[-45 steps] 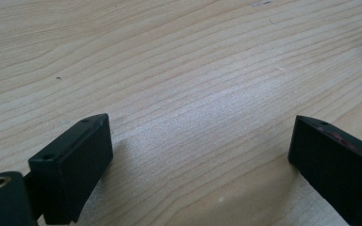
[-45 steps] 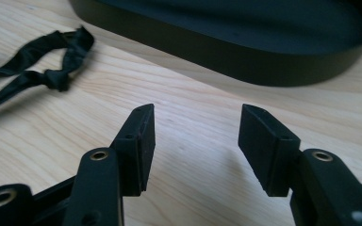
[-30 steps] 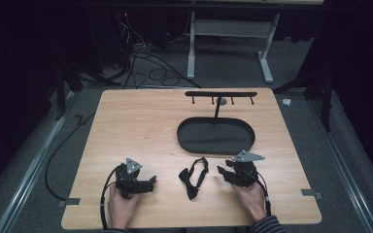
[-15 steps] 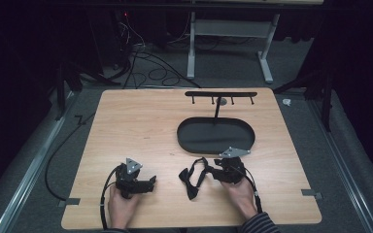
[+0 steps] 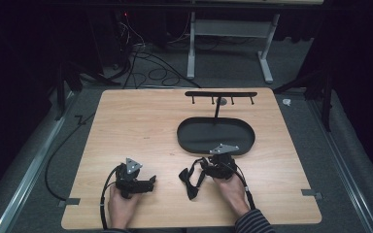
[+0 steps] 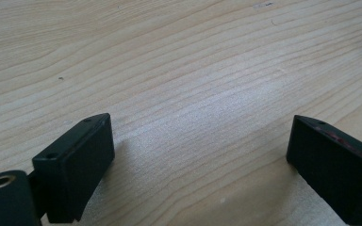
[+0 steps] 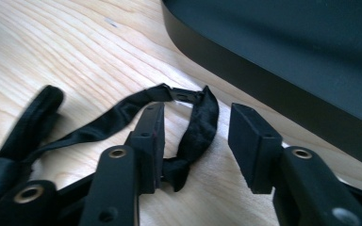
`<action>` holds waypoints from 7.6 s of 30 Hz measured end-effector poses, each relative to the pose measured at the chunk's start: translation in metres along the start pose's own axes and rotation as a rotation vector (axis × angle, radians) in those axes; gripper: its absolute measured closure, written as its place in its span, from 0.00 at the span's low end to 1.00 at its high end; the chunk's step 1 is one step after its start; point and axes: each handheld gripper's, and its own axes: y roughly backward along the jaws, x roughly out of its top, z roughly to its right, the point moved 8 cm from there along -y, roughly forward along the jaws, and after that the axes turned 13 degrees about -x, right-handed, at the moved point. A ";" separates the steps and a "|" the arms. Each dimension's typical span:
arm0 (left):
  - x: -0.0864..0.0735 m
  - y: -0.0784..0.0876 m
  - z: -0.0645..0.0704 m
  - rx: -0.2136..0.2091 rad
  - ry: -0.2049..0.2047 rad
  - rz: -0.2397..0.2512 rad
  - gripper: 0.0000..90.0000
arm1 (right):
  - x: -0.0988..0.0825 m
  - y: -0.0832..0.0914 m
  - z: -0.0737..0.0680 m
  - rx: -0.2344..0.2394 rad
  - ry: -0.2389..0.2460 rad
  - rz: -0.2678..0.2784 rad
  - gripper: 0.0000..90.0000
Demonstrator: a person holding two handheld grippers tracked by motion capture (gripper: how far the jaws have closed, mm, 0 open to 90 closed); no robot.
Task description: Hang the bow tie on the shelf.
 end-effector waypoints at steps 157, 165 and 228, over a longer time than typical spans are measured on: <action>0.001 0.001 -0.001 0.009 0.006 0.011 0.13 | 0.154 0.049 0.163 -0.068 -0.116 0.160 0.81; 0.001 0.001 -0.001 0.010 0.006 0.010 0.13 | 0.152 0.051 0.167 -0.052 -0.128 0.155 0.75; 0.000 0.001 -0.001 0.012 0.007 0.013 0.13 | 0.089 0.115 0.186 -0.112 -0.193 0.274 0.61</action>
